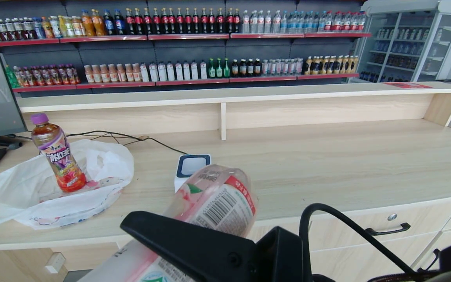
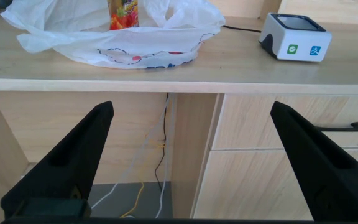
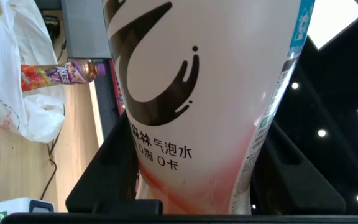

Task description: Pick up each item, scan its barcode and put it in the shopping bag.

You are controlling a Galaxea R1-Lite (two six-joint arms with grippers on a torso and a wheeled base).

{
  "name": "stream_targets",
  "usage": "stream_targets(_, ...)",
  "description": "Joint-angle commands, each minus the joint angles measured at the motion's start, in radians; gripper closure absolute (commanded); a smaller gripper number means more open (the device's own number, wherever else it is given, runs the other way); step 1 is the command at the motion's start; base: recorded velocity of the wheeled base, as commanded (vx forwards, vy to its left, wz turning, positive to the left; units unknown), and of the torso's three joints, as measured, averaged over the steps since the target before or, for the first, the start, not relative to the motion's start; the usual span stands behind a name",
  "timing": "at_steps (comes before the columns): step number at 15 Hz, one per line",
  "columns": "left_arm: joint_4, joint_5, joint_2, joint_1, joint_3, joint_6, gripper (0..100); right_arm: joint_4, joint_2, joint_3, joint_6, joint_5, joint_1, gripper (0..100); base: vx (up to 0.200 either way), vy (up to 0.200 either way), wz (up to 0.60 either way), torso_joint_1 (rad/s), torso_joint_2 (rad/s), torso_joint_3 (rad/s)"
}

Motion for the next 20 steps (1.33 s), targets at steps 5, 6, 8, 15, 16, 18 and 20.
stream_targets(5, 0.000, 0.000, 0.000, 0.000, 0.000, 0.000, 0, -0.001, -0.003, -0.020, 0.026, -0.001, 0.024, 100, 0.000, 0.000, 0.00, 0.000, 0.00, 0.000)
stream_targets(6, 0.000, 0.000, 0.000, 0.000, 0.000, 0.000, 0, -0.001, -0.004, -0.024, 0.046, -0.001, 0.024, 100, 0.000, 0.000, 0.00, 0.000, 0.00, 0.000)
stream_targets(8, 0.000, 0.000, 0.000, 0.000, 0.000, 0.000, 0, -0.001, -0.008, -0.030, 0.078, -0.001, 0.023, 100, 0.000, 0.000, 0.00, 0.000, 0.00, 0.000)
stream_targets(15, 0.000, 0.000, 0.000, 0.000, 0.000, 0.000, 0, -0.001, 0.017, -0.026, 0.367, -0.024, -0.123, 100, 0.000, 0.000, 0.00, 0.000, 0.00, 0.000)
stream_targets(16, 0.000, 0.000, 0.000, 0.000, 0.000, 0.000, 0, -0.001, 0.017, -0.033, 0.425, -0.024, -0.144, 100, 0.000, 0.000, 0.00, 0.000, 0.00, 0.000)
stream_targets(18, 0.000, 0.000, 0.000, 0.000, 0.000, 0.000, 0, -0.001, 0.022, -0.027, 0.603, -0.050, -0.187, 100, 0.000, 0.000, 0.00, 0.000, 0.00, 0.000)
stream_targets(20, 0.000, 0.000, 0.000, 0.000, 0.000, 0.000, 0, -0.001, 0.028, -0.030, 0.819, -0.064, -0.224, 100, 0.000, 0.000, 0.00, 0.000, 0.00, 0.000)
